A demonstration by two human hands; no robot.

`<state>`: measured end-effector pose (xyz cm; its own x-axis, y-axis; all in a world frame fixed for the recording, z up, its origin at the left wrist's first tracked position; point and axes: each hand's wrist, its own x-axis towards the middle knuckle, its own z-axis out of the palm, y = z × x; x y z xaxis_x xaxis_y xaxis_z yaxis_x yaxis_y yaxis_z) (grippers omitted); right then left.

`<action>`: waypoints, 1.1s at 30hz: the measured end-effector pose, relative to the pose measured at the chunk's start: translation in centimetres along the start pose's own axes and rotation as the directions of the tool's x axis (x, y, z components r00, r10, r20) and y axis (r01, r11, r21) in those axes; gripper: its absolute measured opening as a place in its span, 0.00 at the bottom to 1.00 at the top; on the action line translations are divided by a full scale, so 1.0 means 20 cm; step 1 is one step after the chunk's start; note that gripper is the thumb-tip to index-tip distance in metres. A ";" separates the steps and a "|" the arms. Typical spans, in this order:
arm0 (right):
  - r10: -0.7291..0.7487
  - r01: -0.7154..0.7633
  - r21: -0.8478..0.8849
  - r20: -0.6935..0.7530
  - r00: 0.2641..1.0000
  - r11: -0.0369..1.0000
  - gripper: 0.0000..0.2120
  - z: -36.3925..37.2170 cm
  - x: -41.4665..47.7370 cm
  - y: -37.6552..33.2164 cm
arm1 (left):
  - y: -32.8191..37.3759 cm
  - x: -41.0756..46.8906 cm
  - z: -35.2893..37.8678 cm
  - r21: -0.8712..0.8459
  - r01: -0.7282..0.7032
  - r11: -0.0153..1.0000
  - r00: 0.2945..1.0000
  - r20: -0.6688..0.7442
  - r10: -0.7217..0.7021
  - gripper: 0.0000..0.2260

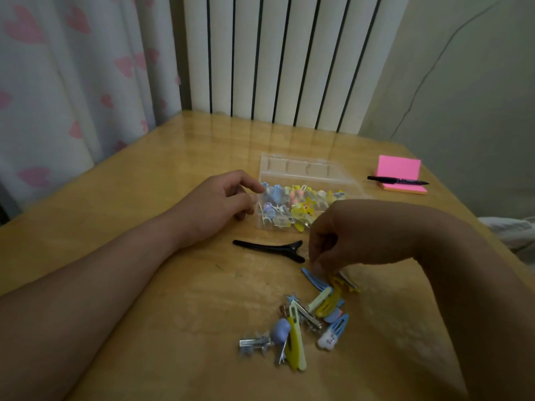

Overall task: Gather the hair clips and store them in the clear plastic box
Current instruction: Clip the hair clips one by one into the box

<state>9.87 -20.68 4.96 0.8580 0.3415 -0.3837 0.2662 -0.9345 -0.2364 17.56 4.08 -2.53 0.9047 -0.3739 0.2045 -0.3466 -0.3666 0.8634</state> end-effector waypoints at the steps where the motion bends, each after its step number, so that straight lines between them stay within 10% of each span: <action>1: 0.021 -0.020 -0.018 0.013 1.000 1.000 0.08 0.01 0.01 -0.02 | 0.00 0.00 0.00 -0.001 0.000 1.000 1.000 -0.002 0.000 0.09; 13: -0.040 0.043 -0.081 0.035 0.999 0.996 0.07 0.03 0.03 -0.06 | -0.02 0.01 0.00 -0.007 -0.008 1.000 1.000 0.004 0.008 0.09; 16: -0.052 0.111 0.194 -0.286 0.957 0.975 0.06 -0.01 0.03 0.01 | -0.02 0.01 0.00 -0.016 -0.002 1.000 1.000 0.005 0.002 0.09; 21: 0.229 0.053 0.345 -0.722 0.653 0.937 0.05 0.04 0.16 0.25 | -0.02 0.01 0.00 -0.024 0.004 1.000 1.000 0.011 -0.003 0.09; 33: 0.180 -0.093 0.169 -0.630 0.756 0.981 0.03 0.11 0.23 0.28 | -0.02 0.01 0.00 -0.030 0.003 1.000 1.000 0.012 -0.003 0.09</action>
<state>14.43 -24.09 -0.10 0.9729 0.0263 0.2297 0.1072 -0.9316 -0.3472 17.94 4.11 -2.83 0.9027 -0.3830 0.1963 -0.3360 -0.3422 0.8775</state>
